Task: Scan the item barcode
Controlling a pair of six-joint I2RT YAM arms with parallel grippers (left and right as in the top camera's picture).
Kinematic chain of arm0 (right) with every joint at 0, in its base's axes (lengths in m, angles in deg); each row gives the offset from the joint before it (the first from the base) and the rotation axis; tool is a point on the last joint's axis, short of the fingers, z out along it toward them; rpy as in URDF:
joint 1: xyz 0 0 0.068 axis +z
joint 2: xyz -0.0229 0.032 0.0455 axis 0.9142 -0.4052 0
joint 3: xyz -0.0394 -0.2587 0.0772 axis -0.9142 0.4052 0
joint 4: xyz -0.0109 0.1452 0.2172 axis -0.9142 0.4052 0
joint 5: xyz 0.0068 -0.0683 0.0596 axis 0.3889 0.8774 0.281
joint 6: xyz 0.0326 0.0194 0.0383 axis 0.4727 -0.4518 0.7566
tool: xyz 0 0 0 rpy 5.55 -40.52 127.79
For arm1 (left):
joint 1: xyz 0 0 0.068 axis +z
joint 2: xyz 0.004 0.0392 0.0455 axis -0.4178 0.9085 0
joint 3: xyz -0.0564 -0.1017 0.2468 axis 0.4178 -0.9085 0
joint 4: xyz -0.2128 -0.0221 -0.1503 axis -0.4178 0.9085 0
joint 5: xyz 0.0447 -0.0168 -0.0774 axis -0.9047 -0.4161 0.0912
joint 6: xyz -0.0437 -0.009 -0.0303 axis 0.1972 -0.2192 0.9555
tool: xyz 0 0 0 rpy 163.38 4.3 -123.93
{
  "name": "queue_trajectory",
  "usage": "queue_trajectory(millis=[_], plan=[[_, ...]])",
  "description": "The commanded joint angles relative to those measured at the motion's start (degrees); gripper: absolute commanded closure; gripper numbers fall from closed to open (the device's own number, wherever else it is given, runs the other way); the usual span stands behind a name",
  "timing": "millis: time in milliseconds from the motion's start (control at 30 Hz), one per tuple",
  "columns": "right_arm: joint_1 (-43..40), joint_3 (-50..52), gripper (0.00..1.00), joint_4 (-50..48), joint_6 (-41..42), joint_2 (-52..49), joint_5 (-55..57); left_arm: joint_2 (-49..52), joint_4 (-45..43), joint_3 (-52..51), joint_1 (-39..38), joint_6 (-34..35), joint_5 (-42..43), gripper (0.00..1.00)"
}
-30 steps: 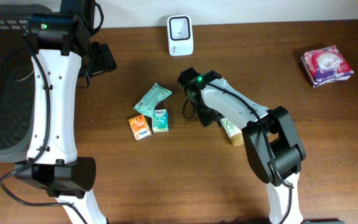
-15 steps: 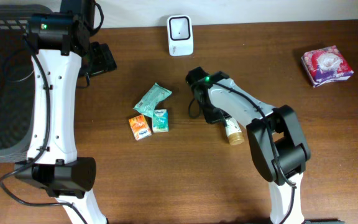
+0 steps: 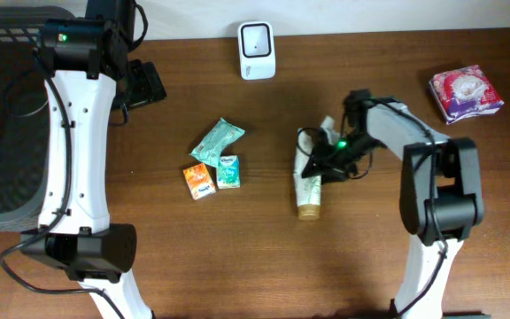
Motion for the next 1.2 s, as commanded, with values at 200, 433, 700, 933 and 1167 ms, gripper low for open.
queue_trajectory(millis=[200,433,700,933,1167], plan=[[2.9,-22.7,0.27,20.0,2.3,0.5,16.9,-1.6,0.1,0.6,-0.3,0.1,-0.6,0.01],[20.2,-25.7,0.01,21.7,29.1,0.1,51.9,-1.6,0.1,0.6,-0.3,0.1,-0.6,0.01],[25.0,-12.7,0.08,8.5,35.5,0.0,56.2,-1.6,0.1,0.6,-0.3,0.1,-0.6,0.01],[24.9,-5.2,0.55,2.0,32.9,0.0,56.2,-1.6,0.1,0.6,-0.3,0.1,-0.6,0.01],[18.7,-15.9,0.96,7.4,18.5,0.7,36.3,-1.6,0.1,0.6,-0.3,0.1,-0.6,0.01]])
